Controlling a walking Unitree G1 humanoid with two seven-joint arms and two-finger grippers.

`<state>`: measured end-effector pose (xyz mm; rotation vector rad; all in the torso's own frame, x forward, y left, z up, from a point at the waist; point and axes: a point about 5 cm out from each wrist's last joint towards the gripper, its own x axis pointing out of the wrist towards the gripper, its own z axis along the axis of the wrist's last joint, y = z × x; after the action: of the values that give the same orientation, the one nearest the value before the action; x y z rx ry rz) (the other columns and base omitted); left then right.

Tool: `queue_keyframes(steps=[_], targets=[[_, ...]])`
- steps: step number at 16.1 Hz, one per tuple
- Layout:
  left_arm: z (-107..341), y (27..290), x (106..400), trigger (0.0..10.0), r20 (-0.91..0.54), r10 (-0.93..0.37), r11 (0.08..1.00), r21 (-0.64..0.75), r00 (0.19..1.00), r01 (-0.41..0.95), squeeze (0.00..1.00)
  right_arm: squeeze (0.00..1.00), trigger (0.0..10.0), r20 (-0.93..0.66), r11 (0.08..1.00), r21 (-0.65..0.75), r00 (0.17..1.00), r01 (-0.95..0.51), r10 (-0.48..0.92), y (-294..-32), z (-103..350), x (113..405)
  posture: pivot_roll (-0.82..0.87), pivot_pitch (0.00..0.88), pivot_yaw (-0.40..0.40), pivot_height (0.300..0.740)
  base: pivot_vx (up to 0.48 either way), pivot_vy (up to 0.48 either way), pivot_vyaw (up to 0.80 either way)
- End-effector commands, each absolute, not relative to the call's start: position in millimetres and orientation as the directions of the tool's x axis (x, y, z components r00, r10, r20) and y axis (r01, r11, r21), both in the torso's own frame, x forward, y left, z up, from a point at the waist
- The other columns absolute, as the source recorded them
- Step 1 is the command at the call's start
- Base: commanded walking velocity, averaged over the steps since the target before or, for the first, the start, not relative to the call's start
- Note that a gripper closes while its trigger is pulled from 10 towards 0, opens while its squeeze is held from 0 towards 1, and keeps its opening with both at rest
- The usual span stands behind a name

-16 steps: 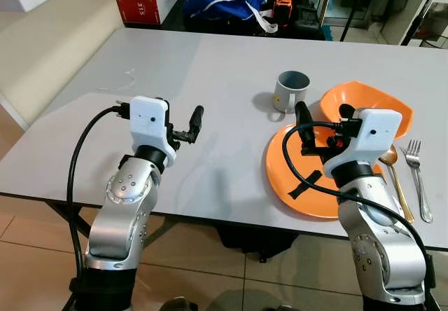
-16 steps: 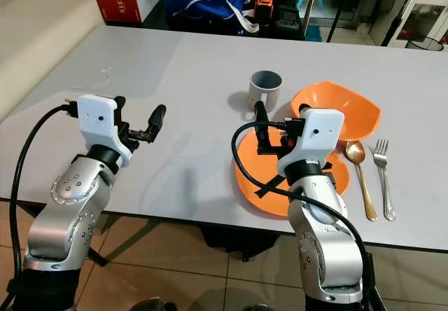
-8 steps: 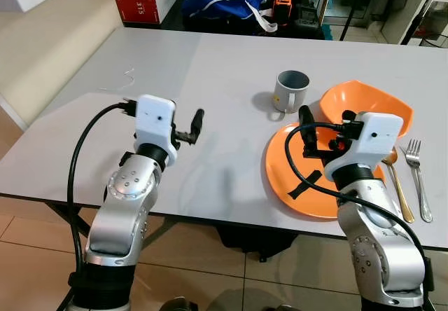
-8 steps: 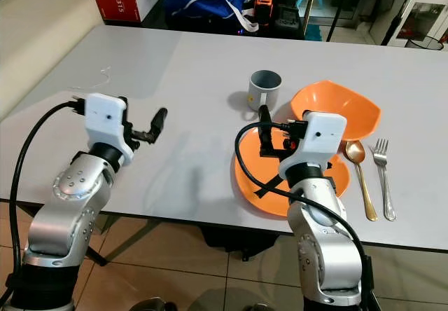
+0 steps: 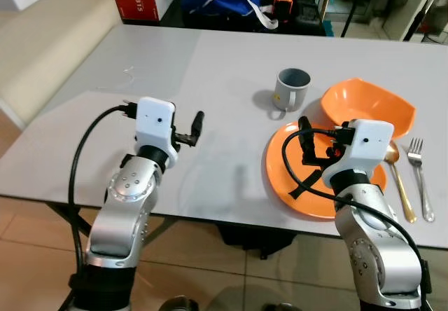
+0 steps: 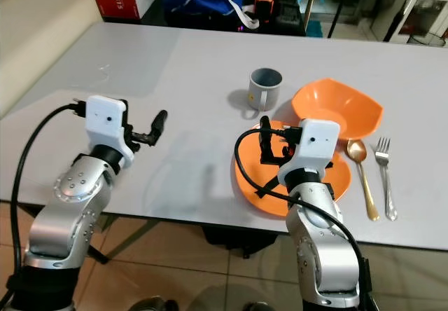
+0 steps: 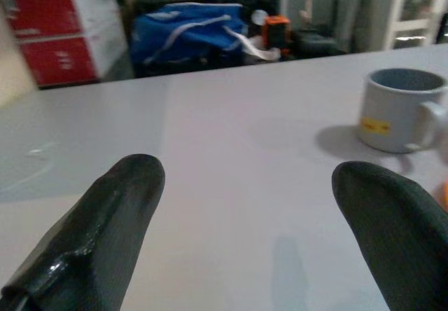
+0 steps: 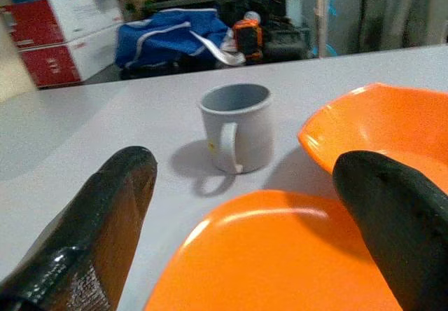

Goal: Setting the table

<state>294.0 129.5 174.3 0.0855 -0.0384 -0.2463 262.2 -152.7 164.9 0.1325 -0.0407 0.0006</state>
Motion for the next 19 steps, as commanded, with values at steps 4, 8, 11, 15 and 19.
queue_keyframes(steps=[4,8,11,15,19], targets=[[176.6,129.9,291.9,10.0,0.025,-0.253,0.961,0.122,0.967,0.248,0.00,0.00,10.0,0.040,0.992,0.128,0.999,-0.005,0.000,-152.1,167.0,265.5,0.04,0.079,0.007,0.740,0.000,0.480,-0.80],[174.1,137.6,290.4,10.0,0.016,-0.213,0.966,0.155,0.977,0.208,0.00,0.00,10.0,0.049,0.992,0.120,0.999,-0.030,0.024,-149.0,170.7,272.6,0.05,0.070,-0.004,0.740,0.000,0.480,-0.72],[171.6,136.7,282.5,10.0,0.025,-0.257,0.948,0.203,0.966,0.247,0.00,0.00,10.0,0.066,0.993,0.099,0.996,-0.066,0.060,-143.9,170.9,270.8,0.05,0.067,-0.005,0.740,0.000,0.480,0.00],[160.5,134.7,260.3,10.0,-0.001,-0.377,0.902,0.227,0.926,0.367,0.00,0.00,10.0,0.097,0.980,0.026,0.976,-0.199,0.196,-139.2,171.1,258.4,0.04,0.066,0.002,0.740,0.000,0.480,0.00],[165.6,131.7,253.6,10.0,0.029,-0.415,0.889,0.223,0.909,0.399,0.00,0.00,10.0,0.105,0.967,0.017,0.962,-0.254,0.250,-151.5,167.2,243.5,0.04,0.064,0.004,0.740,0.000,0.480,0.75]])
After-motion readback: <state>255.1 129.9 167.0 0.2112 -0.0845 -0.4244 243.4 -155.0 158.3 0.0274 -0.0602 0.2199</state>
